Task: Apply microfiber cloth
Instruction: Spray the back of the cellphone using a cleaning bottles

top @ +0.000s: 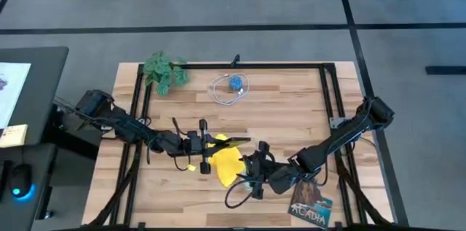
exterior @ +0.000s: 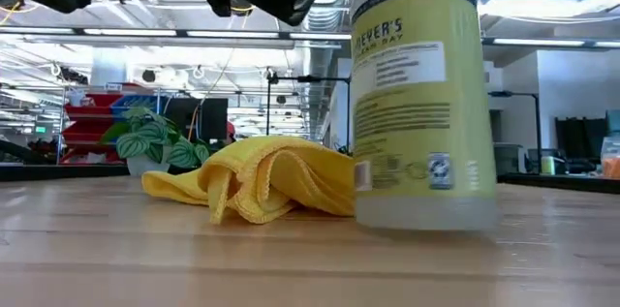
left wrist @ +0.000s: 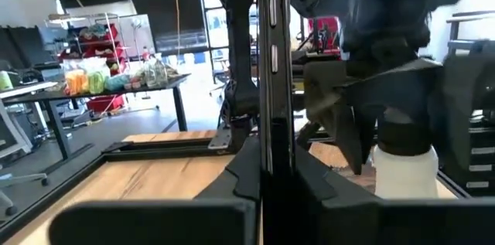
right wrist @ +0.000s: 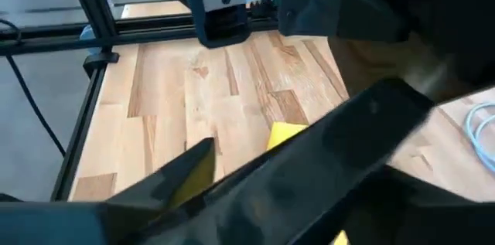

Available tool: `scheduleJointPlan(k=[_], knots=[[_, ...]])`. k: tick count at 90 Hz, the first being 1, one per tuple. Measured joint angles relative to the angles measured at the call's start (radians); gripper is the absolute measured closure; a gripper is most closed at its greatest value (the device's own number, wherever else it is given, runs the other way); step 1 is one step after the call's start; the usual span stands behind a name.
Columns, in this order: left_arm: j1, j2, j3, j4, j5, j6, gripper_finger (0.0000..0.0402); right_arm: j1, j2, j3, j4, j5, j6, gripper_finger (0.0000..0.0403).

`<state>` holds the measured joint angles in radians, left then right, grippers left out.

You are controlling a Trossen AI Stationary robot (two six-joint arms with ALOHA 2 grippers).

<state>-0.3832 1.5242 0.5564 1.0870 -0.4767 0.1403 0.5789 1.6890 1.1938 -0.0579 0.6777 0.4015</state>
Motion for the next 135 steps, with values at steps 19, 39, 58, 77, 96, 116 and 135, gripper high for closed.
scheduleJointPlan(k=[19,39,58,77,96,116,135], knots=[[0.0,0.0,0.0,0.001,0.0,-0.002,0.0391,0.0,-0.001,0.0,-0.022,0.001,0.003,0.0244],[0.0,0.0,0.0,0.0,-0.001,-0.013,0.0391,0.019,-0.001,0.0,-0.05,0.001,-0.015,0.0206],[0.0,0.0,0.0,-0.016,-0.001,-0.042,0.0391,0.067,0.002,-0.002,-0.153,0.191,0.034,0.0183],[0.0,0.0,0.0,-0.044,-0.001,-0.058,0.0391,0.091,0.002,-0.002,-0.216,0.274,0.128,0.0188],[0.0,0.0,0.0,-0.044,-0.001,-0.059,0.0391,0.089,-0.003,-0.002,-0.245,0.275,0.103,0.0242],[0.0,0.0,-0.02,-0.037,-0.002,-0.087,0.0391,0.095,-0.047,-0.001,-0.442,0.343,0.125,0.0277],[0.0,0.0,-0.065,-0.024,-0.02,-0.157,0.0391,0.102,-0.12,0.0,-0.734,0.417,0.271,0.0277]])
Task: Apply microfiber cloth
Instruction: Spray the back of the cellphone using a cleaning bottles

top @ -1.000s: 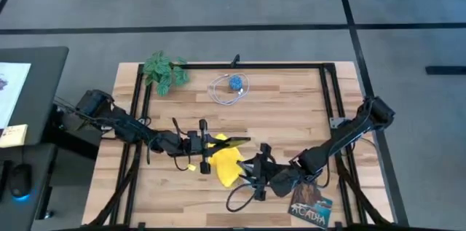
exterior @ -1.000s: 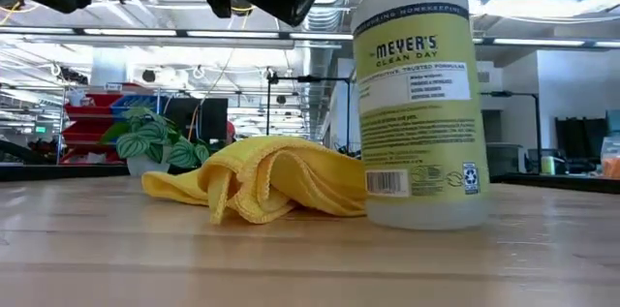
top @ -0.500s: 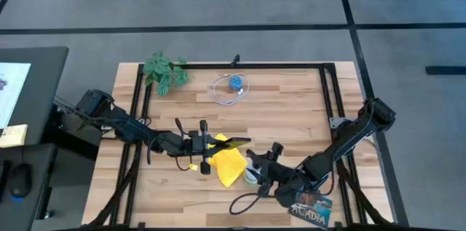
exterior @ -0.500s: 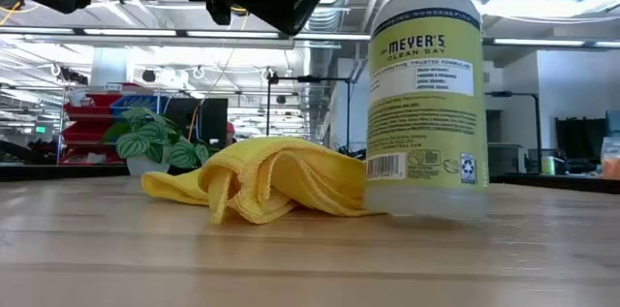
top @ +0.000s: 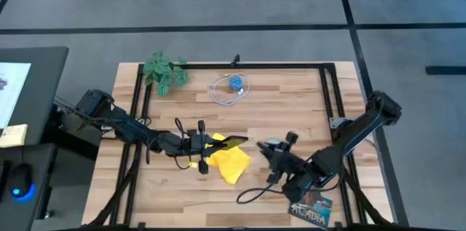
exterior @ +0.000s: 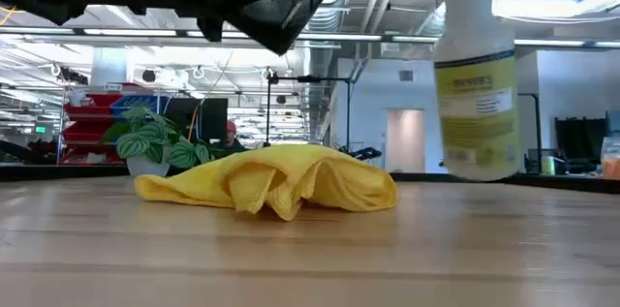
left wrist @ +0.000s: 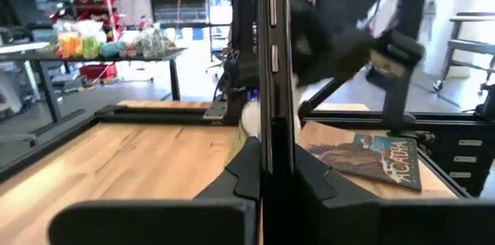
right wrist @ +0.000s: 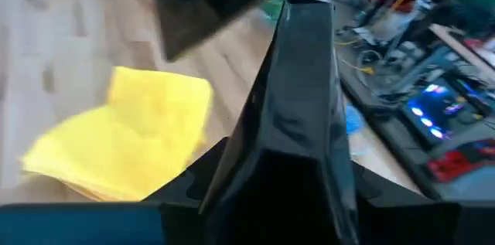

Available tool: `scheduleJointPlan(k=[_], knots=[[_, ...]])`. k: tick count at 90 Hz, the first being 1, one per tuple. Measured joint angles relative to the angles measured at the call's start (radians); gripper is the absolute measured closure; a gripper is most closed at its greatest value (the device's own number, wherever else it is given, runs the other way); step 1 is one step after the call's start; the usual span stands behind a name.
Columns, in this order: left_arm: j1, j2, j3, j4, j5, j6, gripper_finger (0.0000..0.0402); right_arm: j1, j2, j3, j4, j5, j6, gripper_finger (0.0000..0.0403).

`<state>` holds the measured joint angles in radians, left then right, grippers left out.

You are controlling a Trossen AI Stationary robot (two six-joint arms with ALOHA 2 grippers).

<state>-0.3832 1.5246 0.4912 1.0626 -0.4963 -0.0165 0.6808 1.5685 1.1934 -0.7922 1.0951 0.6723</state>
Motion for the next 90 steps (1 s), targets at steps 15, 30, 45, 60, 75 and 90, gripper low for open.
scheduleJointPlan(k=[15,30,45,60,75,90], knots=[[0.0,0.0,-0.012,0.002,-0.002,-0.014,0.0391,-0.003,-0.005,-0.001,-0.158,0.003,0.15,0.0262],[0.0,0.0,-0.012,0.002,-0.002,-0.015,0.0391,-0.001,0.001,-0.046,-0.171,0.011,0.244,0.0251],[0.0,0.0,-0.012,-0.004,-0.002,-0.015,0.0391,0.013,0.001,-0.059,-0.19,0.01,0.295,0.0249],[0.0,0.0,-0.012,-0.004,-0.002,-0.015,0.0391,0.02,-0.006,-0.059,-0.232,-0.01,0.296,0.023],[0.0,0.0,-0.012,-0.004,-0.002,-0.016,0.0391,0.016,-0.053,-0.059,-0.271,-0.025,0.296,0.017],[0.0,0.0,-0.012,-0.009,-0.002,-0.02,0.0391,-0.004,-0.136,-0.059,-0.344,-0.093,0.296,0.0124]])
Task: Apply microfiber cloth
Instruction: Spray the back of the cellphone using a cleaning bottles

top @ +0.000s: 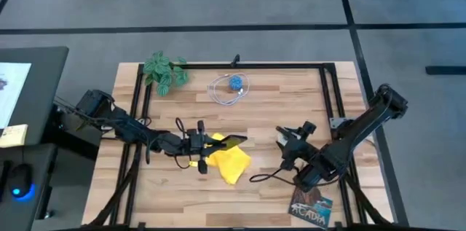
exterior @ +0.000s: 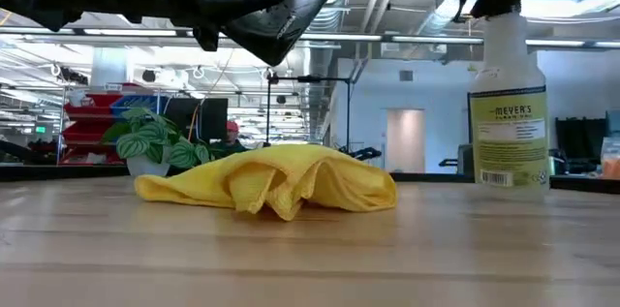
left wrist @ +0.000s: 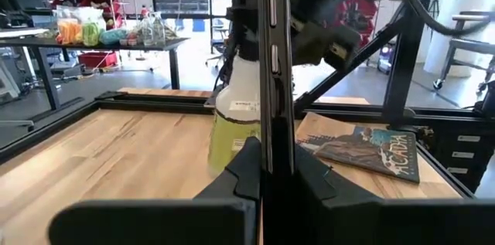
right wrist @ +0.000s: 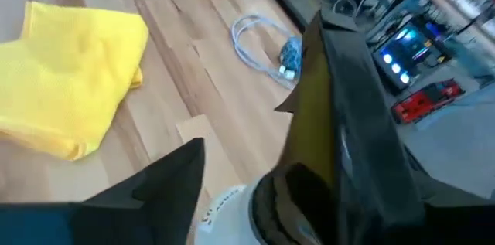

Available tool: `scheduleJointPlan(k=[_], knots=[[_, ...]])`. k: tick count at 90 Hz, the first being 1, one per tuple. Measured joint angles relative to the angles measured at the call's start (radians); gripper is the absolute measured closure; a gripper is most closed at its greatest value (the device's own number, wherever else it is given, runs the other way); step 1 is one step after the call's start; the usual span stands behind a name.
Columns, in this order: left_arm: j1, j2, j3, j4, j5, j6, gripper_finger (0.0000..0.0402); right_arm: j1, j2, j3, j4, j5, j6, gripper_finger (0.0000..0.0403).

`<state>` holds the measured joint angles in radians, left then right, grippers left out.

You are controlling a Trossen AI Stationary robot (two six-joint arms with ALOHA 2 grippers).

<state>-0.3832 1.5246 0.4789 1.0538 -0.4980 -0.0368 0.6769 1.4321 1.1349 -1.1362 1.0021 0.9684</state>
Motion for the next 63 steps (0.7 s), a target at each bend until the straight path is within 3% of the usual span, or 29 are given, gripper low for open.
scheduleJointPlan(k=[40,63], knots=[[0.0,0.0,0.0,-0.029,0.0,-0.01,0.0391,-0.051,-0.184,0.001,-0.123,-0.248,-0.008,0.0117],[0.001,0.0,0.0,-0.267,0.025,0.094,0.0391,-0.051,-0.221,0.001,-0.099,-0.269,0.0,0.0117]])
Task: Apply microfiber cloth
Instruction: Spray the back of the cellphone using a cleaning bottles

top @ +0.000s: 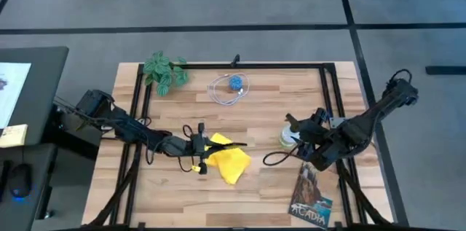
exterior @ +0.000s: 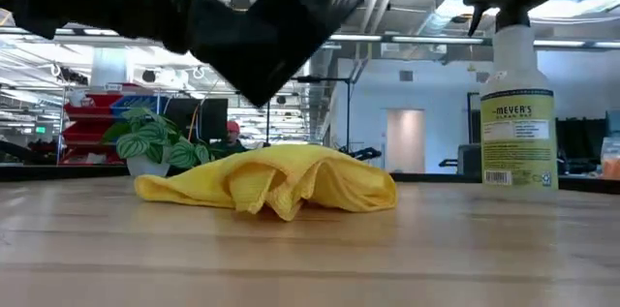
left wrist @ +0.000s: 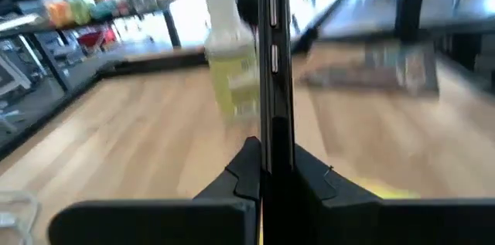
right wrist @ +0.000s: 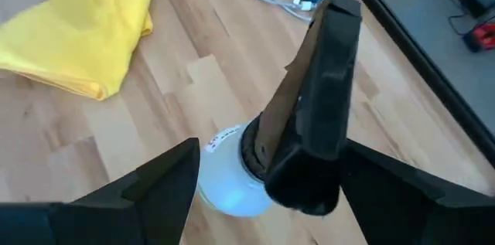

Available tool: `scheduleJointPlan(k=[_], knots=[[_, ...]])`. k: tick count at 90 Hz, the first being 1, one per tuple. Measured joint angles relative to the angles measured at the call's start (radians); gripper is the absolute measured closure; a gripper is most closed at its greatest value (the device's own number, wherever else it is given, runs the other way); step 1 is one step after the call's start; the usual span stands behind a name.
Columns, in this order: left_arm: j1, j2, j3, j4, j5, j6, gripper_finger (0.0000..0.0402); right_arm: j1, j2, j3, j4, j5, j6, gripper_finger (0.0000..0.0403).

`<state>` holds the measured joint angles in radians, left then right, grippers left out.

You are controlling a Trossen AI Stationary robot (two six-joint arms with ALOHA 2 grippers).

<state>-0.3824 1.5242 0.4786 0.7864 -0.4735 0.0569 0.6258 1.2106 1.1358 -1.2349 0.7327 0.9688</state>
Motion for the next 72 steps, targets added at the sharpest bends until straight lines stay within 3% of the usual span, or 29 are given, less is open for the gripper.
scheduleJointPlan(k=[13,25,43,72], knots=[[0.002,0.006,0.0,-0.144,0.023,0.035,0.0391,0.0,0.006,0.0,0.035,0.0,0.0,0.0117],[0.002,0.076,0.003,-0.119,0.02,0.111,0.0391,0.009,0.006,0.0,0.092,0.0,0.003,0.0117],[-0.026,0.2,0.055,-0.114,-0.125,0.299,0.0391,0.031,0.006,0.0,0.178,0.001,0.003,0.0117],[-0.082,0.367,0.171,-0.14,-0.158,0.405,0.0391,0.049,0.009,0.0,0.229,0.028,0.002,0.0117]])
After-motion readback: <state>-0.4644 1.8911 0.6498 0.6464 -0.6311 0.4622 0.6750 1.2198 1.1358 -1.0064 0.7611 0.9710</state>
